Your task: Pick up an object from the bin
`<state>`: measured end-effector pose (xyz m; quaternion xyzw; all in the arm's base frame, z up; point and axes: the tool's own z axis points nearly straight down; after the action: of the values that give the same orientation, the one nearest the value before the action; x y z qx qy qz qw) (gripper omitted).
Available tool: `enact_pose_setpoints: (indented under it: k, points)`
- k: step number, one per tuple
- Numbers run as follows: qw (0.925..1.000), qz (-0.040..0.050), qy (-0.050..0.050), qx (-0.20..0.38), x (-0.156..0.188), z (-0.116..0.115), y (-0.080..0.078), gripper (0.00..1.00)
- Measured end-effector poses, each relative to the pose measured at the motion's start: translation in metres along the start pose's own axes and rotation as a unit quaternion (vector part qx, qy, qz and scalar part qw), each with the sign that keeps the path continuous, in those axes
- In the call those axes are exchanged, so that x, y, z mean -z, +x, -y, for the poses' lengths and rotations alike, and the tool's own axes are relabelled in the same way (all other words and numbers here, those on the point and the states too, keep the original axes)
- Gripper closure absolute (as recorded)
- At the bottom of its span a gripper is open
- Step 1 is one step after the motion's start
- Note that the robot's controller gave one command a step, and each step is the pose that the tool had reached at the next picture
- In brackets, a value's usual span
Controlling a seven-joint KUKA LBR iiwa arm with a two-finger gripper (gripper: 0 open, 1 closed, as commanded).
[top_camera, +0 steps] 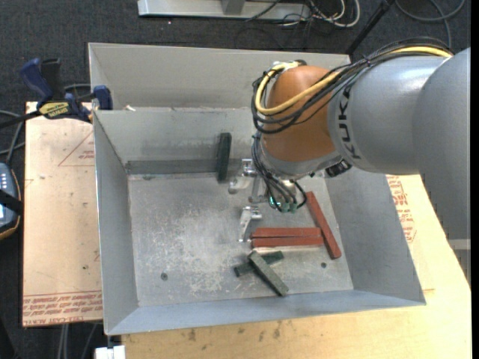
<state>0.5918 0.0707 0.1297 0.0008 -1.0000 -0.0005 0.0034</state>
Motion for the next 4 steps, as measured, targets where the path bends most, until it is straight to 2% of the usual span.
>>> enact_pose_setpoints:
  k: [1, 2, 3, 4]
  points:
    - [1.0, 0.0038, 0.0, -0.001, 0.004, 0.0, -0.002, 0.0]
    - [0.9992, 0.0066, -0.001, 0.04, -0.006, 0.017, 0.011, 0.0]
    - [0.9904, 0.012, 0.0, 0.138, -0.047, 0.057, 0.016, 1.0]
    - [0.9903, 0.012, 0.0, 0.138, -0.047, 0.057, 0.016, 1.0]
